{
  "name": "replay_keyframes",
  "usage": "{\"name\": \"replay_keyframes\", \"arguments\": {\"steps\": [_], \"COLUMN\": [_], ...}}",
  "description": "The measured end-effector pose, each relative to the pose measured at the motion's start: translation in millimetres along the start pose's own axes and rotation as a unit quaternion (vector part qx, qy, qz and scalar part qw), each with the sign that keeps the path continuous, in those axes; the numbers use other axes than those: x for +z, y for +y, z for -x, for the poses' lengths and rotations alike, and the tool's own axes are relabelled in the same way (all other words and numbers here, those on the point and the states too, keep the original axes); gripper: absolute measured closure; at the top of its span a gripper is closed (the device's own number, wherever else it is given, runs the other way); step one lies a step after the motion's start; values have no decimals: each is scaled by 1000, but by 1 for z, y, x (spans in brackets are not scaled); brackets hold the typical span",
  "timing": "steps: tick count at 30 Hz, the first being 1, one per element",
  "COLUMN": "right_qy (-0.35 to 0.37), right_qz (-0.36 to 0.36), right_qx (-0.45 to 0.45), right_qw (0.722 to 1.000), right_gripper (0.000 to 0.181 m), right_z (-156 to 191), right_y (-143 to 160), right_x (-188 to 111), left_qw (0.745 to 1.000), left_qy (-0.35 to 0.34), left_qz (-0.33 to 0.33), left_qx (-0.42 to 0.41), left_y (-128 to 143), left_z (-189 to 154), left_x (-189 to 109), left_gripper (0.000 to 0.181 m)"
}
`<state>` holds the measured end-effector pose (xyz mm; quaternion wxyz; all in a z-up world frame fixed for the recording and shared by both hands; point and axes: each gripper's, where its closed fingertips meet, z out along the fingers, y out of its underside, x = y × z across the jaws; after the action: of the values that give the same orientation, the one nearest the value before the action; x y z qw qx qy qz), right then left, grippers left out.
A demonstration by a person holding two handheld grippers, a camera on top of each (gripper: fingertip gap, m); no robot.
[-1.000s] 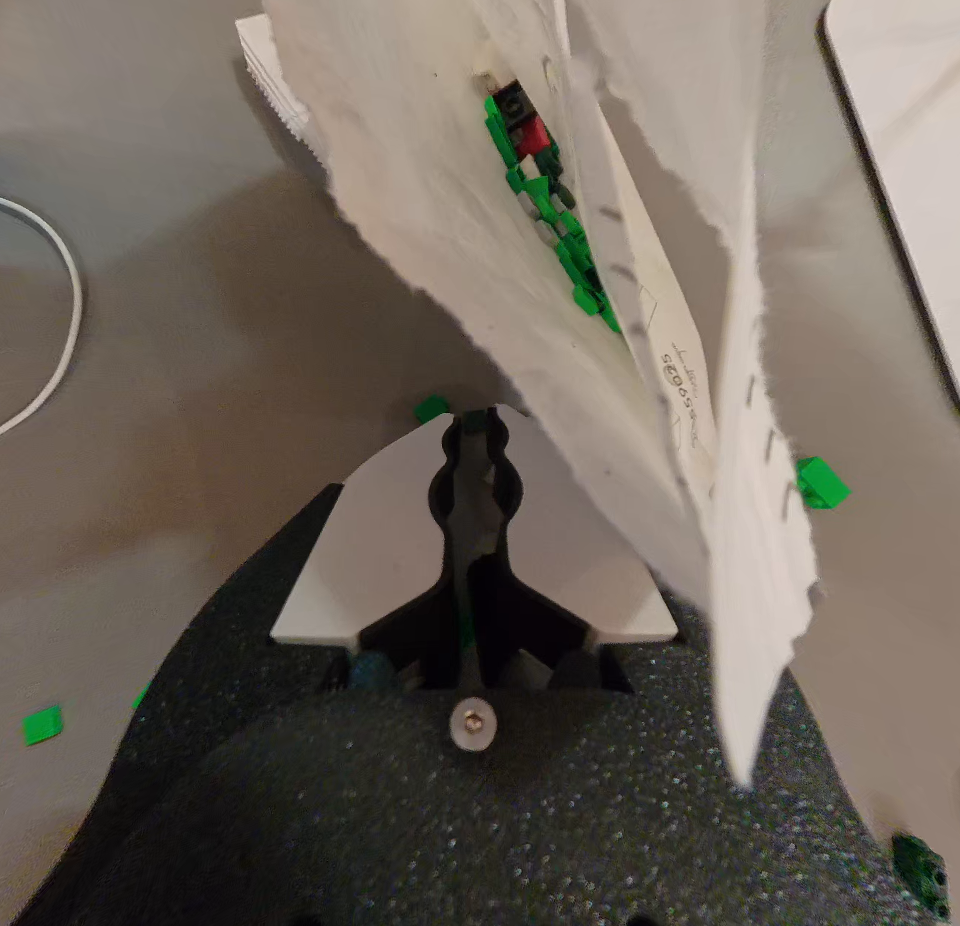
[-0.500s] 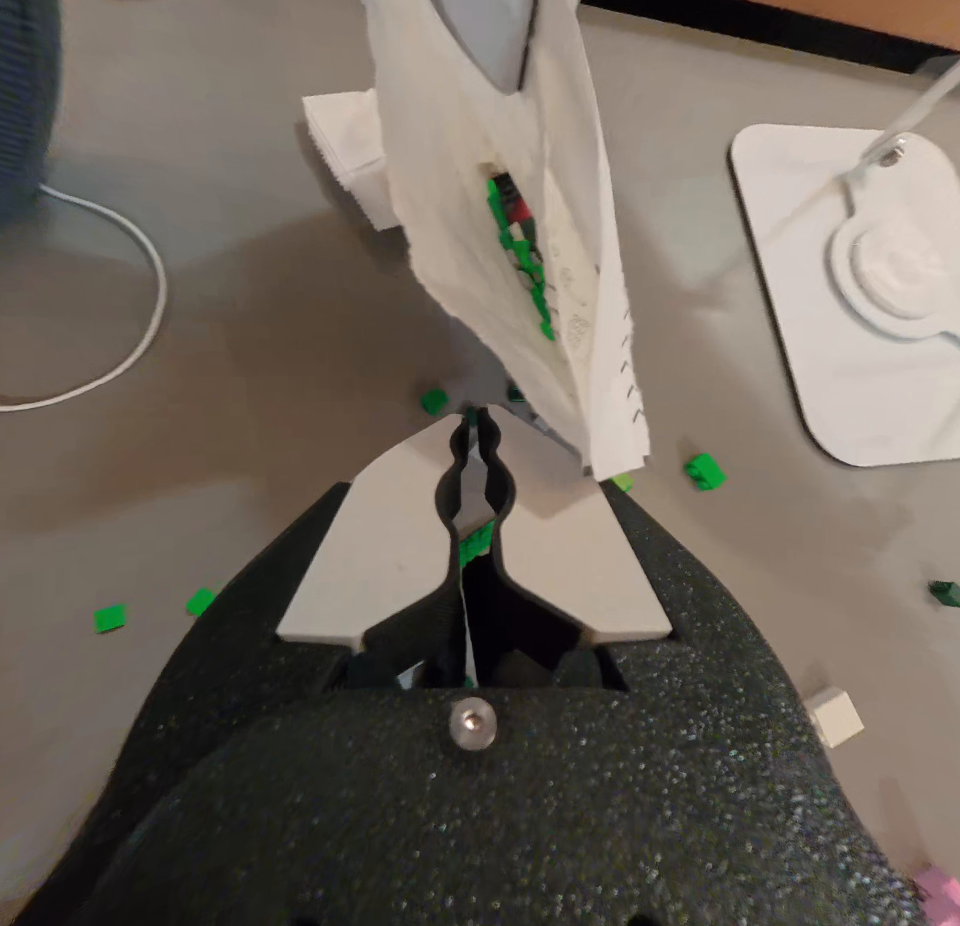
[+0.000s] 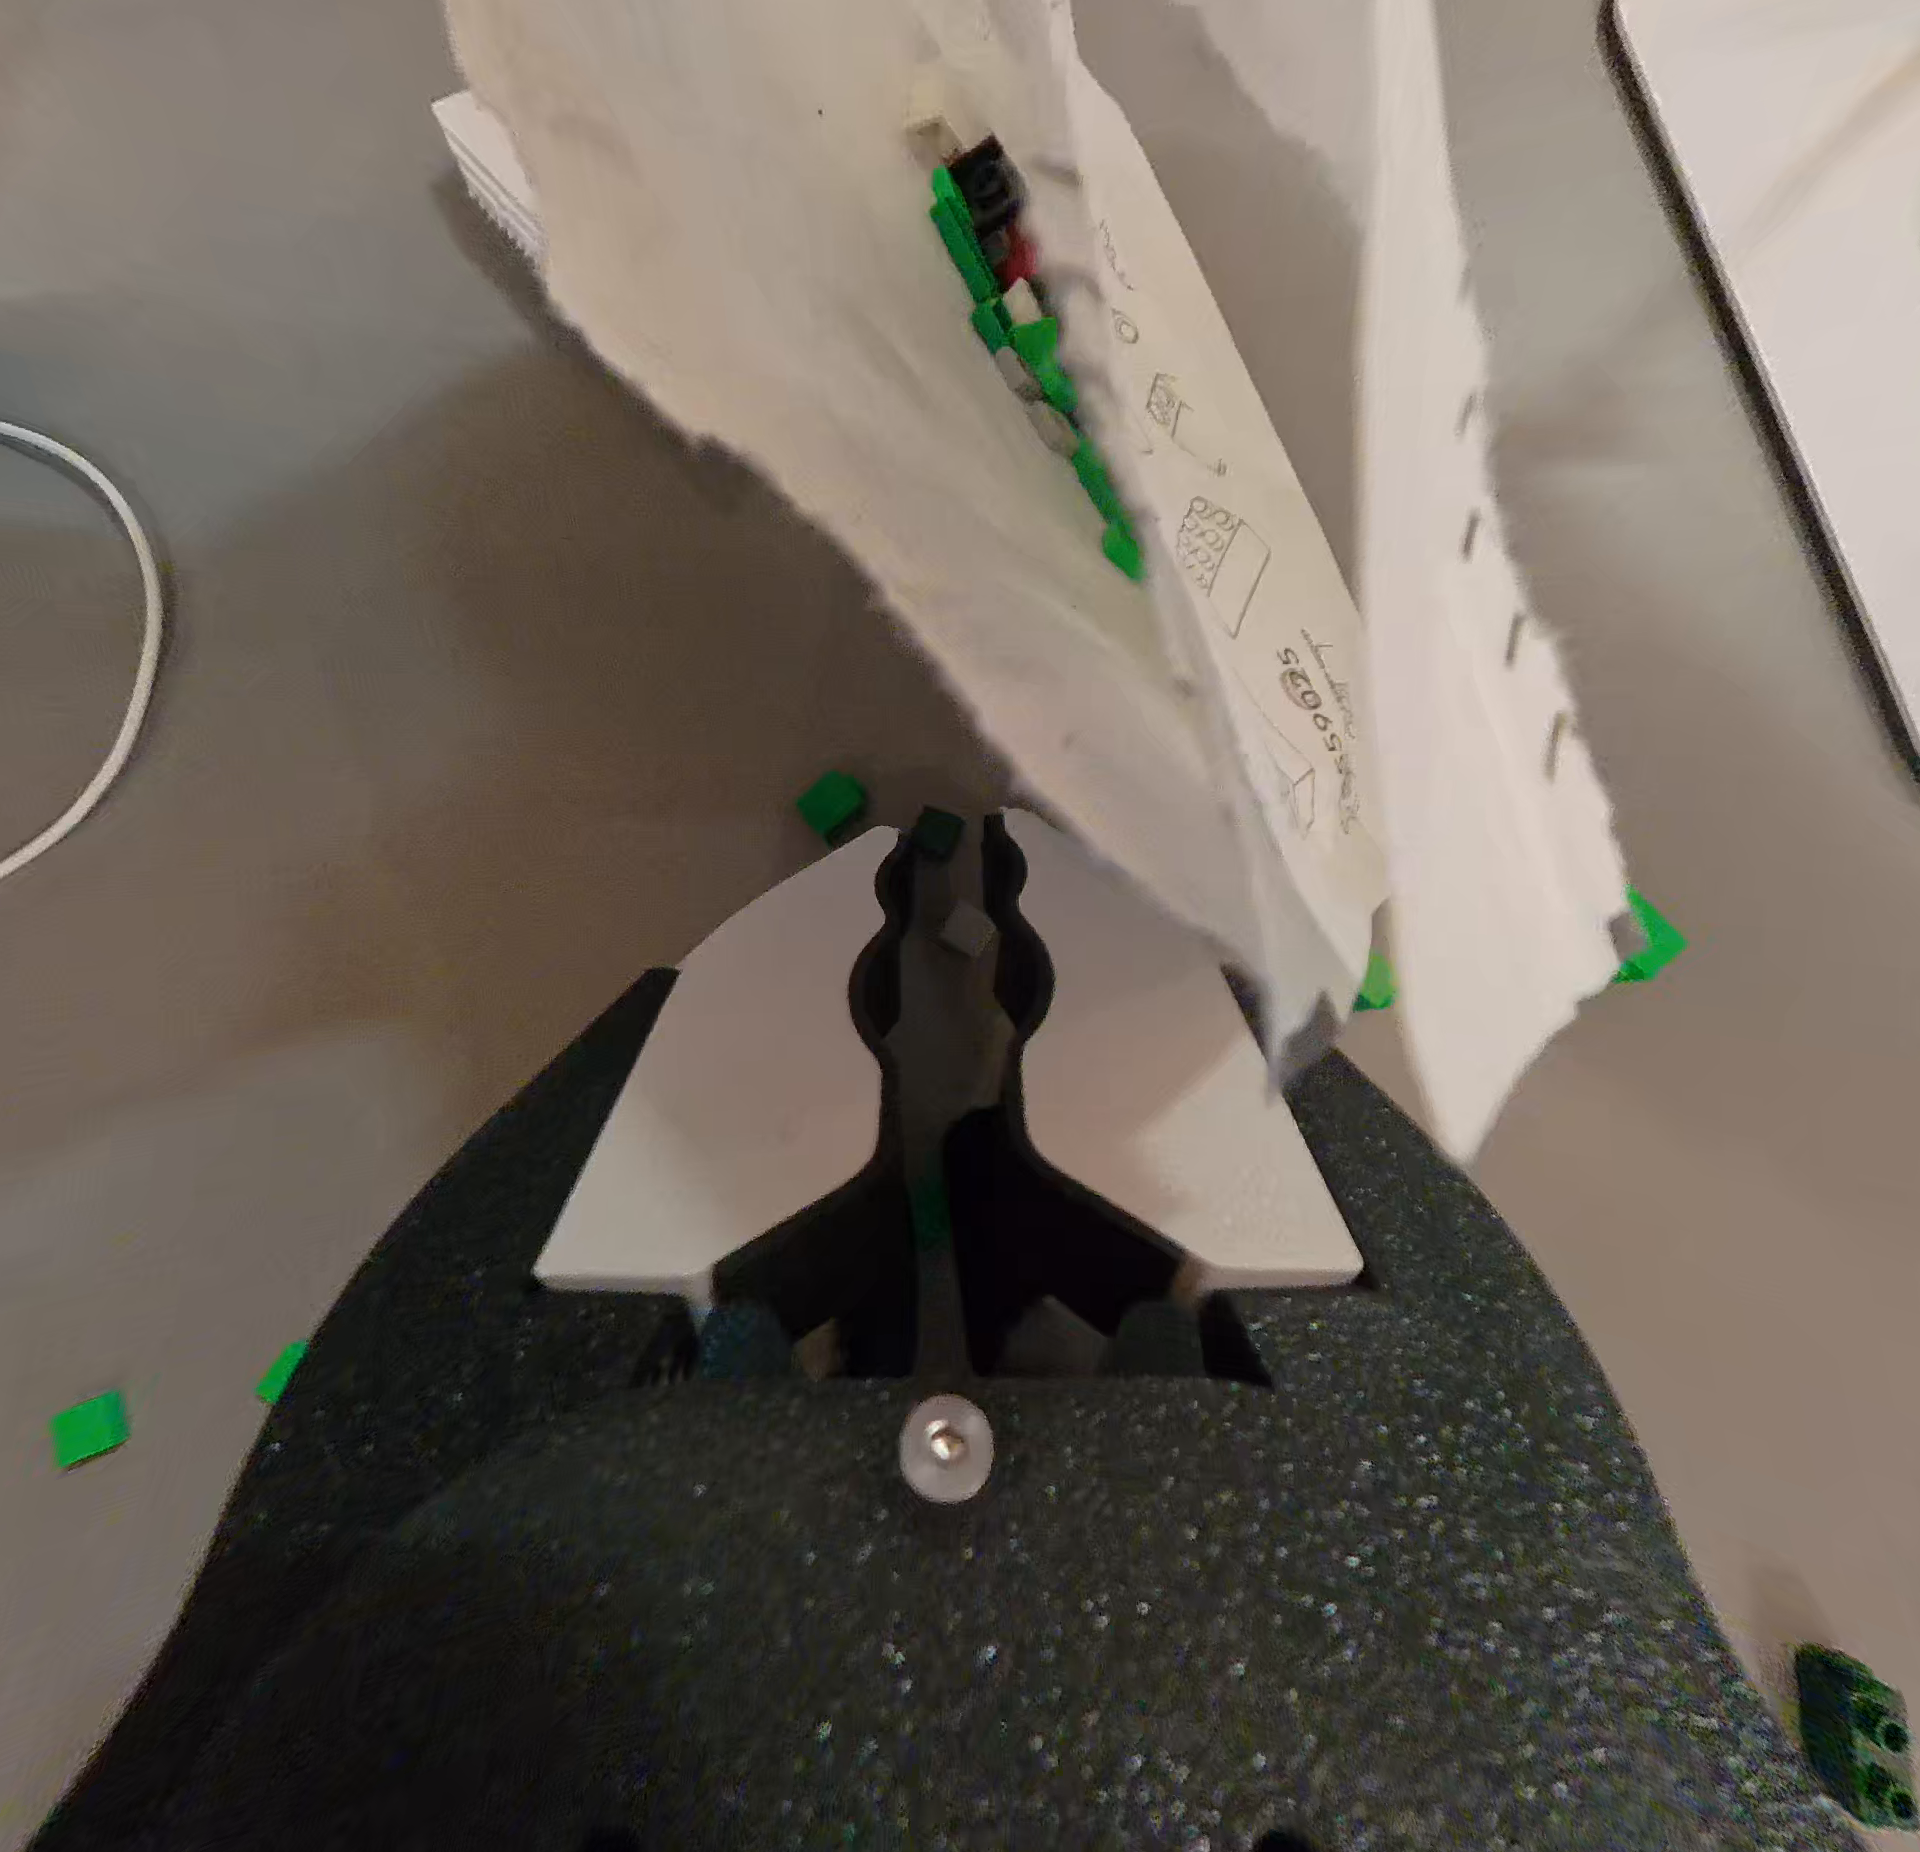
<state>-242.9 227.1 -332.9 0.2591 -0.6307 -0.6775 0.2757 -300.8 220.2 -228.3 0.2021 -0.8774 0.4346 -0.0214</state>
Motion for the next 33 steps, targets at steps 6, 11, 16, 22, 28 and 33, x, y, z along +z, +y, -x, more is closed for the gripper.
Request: {"name": "replay_keyframes", "arguments": {"steps": [6,11,16,22,28,33], "right_qy": [-14,-1,-25,-38,109,139], "right_qz": [6,16,6,-133,-144,-106], "right_qx": [25,0,-44,-83,-130,-158], "right_qw": [1000,1000,999,987,975,972], "right_gripper": [170,178,178,178,178,170], "right_z": [1,2,16,45,18,12], "right_y": [1,1,-12,-79,-100,-90], "right_x": [1,0,-22,-74,-72,-55], "left_qw": [1000,1000,1000,1000,1000,1000], "left_qy": [1,3,4,10,13,11], "left_qz": [3,5,5,4,4,4], "left_qx": [1,2,2,6,16,16], "left_y": [0,0,-1,-2,-5,-5], "left_z": [-1,-2,-2,-5,-8,-9], "left_x": [1,1,2,2,4,3], "left_gripper": [181,181,181,181,181,181]}}
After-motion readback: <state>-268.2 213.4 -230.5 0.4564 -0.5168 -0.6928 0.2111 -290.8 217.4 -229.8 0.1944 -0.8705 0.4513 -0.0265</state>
